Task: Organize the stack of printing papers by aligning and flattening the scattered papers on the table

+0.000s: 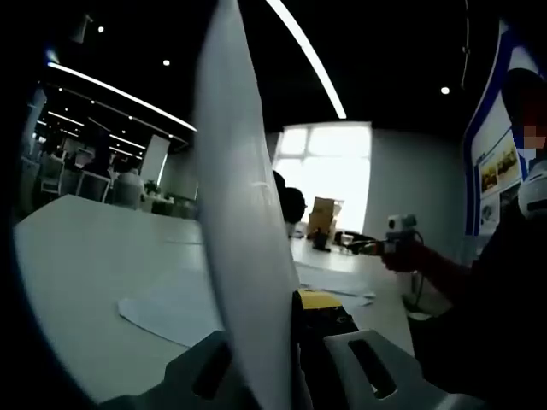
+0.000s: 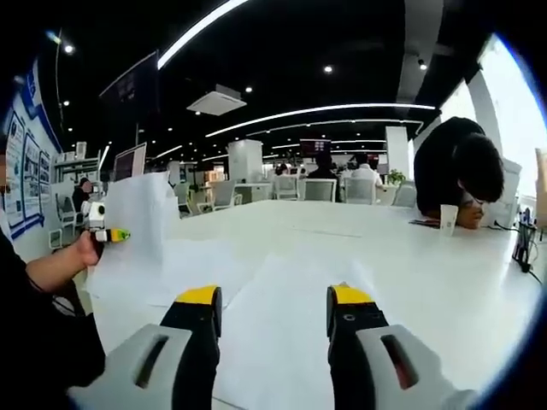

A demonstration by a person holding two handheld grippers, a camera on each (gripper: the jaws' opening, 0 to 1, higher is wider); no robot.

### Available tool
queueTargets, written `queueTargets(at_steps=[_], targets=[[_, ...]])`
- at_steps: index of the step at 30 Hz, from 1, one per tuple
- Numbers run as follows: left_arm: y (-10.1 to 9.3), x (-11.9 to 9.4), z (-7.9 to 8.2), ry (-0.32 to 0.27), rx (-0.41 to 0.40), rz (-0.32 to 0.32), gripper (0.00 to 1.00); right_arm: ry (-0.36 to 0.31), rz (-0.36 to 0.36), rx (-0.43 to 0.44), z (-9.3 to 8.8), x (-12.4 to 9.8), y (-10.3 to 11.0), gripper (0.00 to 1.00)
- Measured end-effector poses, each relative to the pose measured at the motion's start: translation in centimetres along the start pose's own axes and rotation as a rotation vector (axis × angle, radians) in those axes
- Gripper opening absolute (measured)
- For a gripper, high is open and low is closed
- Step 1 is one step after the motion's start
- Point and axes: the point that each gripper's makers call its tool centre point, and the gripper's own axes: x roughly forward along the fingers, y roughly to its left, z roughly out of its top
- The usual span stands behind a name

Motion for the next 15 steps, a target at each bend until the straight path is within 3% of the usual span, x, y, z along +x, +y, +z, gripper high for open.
queueTargets(at_steps=[15], targets=[[-0.03,0.06,-0.06,0.006,0.004,0.002,0.06,0.031,-0.018,-0.014,0.07,0.38,-0.75,0.47]])
